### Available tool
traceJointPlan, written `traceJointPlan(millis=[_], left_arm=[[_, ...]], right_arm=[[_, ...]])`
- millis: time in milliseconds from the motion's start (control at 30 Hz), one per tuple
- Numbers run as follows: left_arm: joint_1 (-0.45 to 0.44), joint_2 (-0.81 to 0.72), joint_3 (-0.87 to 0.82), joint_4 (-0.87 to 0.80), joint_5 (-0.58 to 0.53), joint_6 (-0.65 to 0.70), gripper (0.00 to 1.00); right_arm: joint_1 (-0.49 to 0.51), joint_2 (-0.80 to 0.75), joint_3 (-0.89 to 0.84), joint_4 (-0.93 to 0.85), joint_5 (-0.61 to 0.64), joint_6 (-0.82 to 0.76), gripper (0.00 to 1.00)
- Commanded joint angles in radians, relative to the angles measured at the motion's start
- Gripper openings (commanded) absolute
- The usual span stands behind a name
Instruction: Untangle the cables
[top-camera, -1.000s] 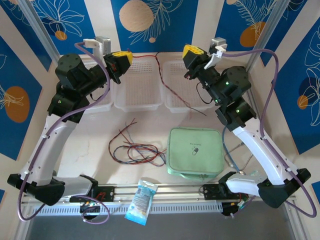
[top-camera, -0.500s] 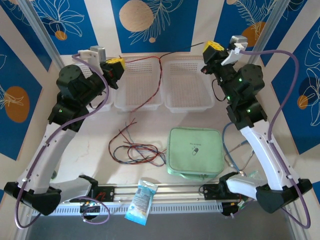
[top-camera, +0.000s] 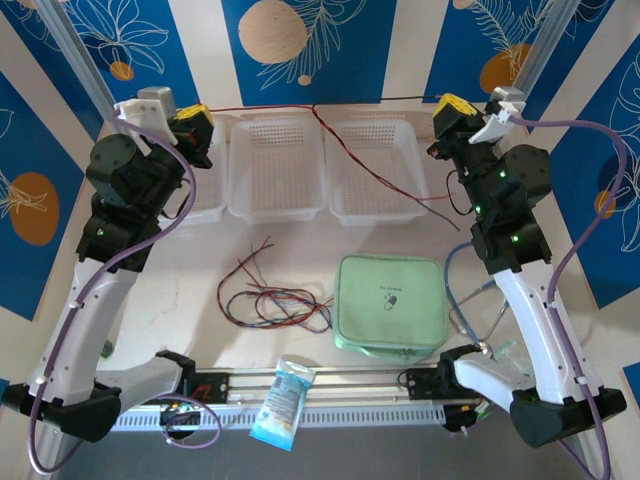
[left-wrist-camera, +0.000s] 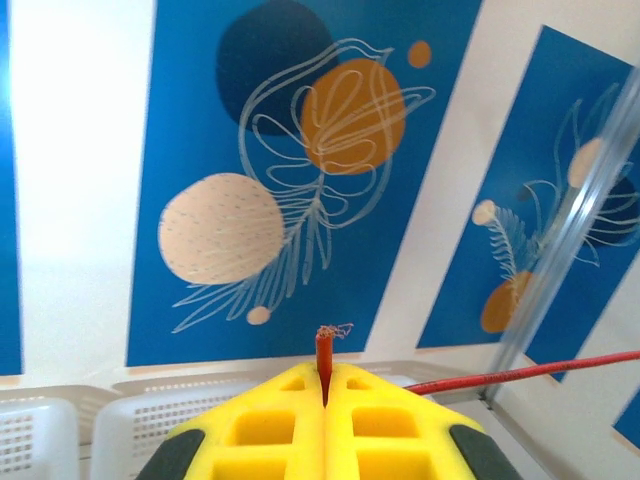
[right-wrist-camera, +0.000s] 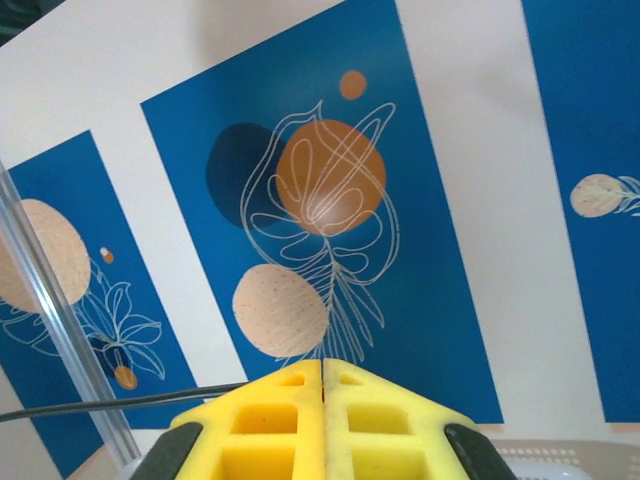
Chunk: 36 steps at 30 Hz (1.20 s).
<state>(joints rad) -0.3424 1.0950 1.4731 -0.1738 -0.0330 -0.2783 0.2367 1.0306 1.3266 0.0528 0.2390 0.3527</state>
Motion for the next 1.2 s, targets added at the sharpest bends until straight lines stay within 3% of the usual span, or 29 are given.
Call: traceJointPlan(millis=[0,200,467,1000,1167], left_arm=[[0.038,-0.016,-0.025,-0.002,-0.128,0.019,0.0],[0.077,0.026,-0.02,-0.033,-0.13,-0.03,0.0],[0.26,0.051,-0.06,-0.03,0.033,-0.32,0.0],[0.422,0.003,-0.169,-0.043,0.064,-0.469,0.0],[0.51,-0.026,-0.24,0.013,0.113,-0.534,0.0]], right_arm=[[-0.05,-0.032,0.022,0.036,0.048,0.022,0.0],[-0.124,-0.033,0.022,0.014,0.047,0.055,0.0],[-0.238,-0.031,-0.007,0.013,-0.02,0.138,0.0],[-0.399,-0.042,-0.005,-0.035,-0.099,0.166,0.0],[-0.458,-0.062,-0.014,-0.039,-0.1,0.172,0.0]])
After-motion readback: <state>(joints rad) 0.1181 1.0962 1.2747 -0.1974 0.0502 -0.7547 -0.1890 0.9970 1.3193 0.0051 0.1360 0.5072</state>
